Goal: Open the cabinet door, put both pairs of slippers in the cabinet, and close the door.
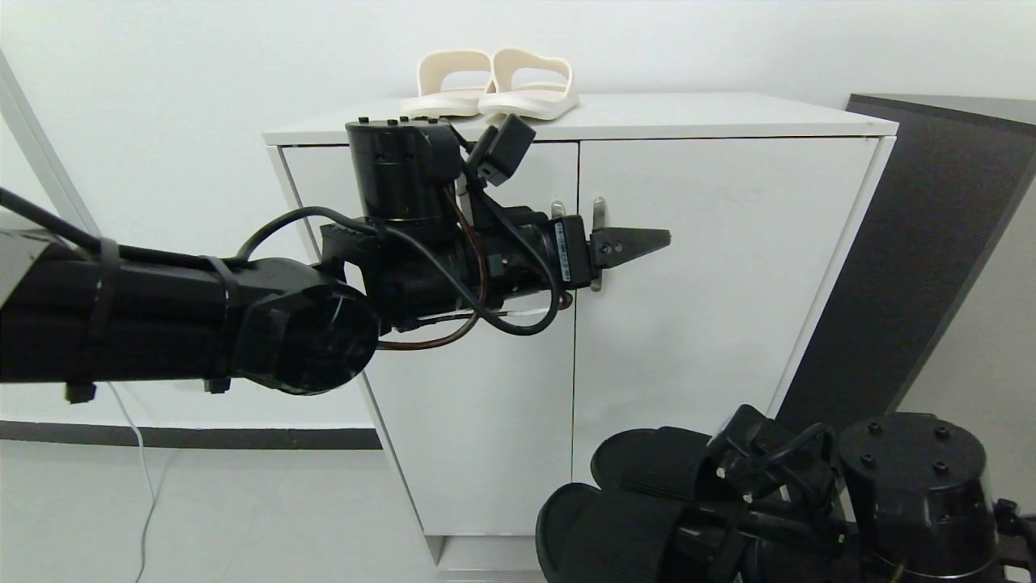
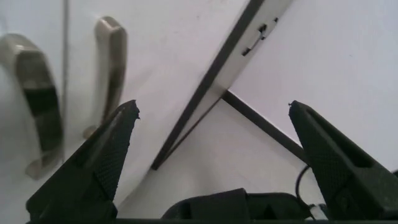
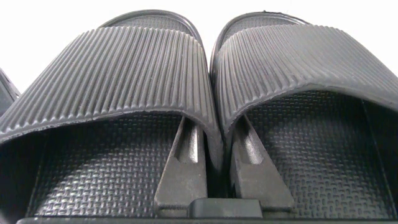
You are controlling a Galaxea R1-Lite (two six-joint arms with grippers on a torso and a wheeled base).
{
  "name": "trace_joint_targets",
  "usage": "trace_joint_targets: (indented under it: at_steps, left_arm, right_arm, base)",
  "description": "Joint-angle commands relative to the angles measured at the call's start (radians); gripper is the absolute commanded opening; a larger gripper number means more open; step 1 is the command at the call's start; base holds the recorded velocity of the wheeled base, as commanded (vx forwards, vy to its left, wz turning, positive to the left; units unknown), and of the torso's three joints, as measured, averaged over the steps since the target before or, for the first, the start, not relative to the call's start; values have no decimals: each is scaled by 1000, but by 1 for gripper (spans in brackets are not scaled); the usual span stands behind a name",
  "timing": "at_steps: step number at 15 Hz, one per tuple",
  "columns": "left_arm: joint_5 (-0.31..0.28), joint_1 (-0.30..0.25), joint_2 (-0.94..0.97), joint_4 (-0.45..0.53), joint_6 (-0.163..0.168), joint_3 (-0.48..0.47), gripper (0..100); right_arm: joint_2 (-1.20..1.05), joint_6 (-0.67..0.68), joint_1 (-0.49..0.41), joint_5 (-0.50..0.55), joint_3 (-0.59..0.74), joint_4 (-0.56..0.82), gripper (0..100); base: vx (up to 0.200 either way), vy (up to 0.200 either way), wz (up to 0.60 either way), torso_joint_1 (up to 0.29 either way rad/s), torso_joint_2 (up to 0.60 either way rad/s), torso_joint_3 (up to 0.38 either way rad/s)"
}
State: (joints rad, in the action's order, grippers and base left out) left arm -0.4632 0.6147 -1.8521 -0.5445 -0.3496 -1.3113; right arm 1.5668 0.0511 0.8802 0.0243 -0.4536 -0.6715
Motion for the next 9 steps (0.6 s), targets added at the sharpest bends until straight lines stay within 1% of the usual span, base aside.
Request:
trace_joint_targets:
  at_steps: [1, 2, 3, 4, 6, 9]
  left_arm:
    - [8, -7, 1, 0, 12, 0, 100]
    - [17, -10, -2, 0, 23, 0, 100]
    - [43, -12, -12, 0, 43, 0, 100]
    - [60, -12, -16, 0, 54, -5, 100]
    - [83, -12, -41, 0, 54, -36, 100]
    - [84, -10, -94, 1, 55, -83, 100]
  right_arm:
    - [-4, 0, 0, 2, 1, 0, 0]
    - [-5, -2, 0, 2, 0, 0, 0]
    - [-5, -2, 0, 2, 0, 0, 0]
    - [-4, -4, 0, 2, 0, 0, 0]
    - [-4, -5, 0, 2, 0, 0, 0]
    - [-4, -4, 0, 2, 0, 0, 0]
  base:
    - [0, 0, 0, 0, 0, 0]
    - [0, 0, 0, 0, 0, 0]
    - [0, 0, 0, 0, 0, 0]
    - [0, 0, 0, 0, 0, 0]
    - [0, 0, 0, 0, 0, 0]
    - [0, 0, 0, 0, 0, 0]
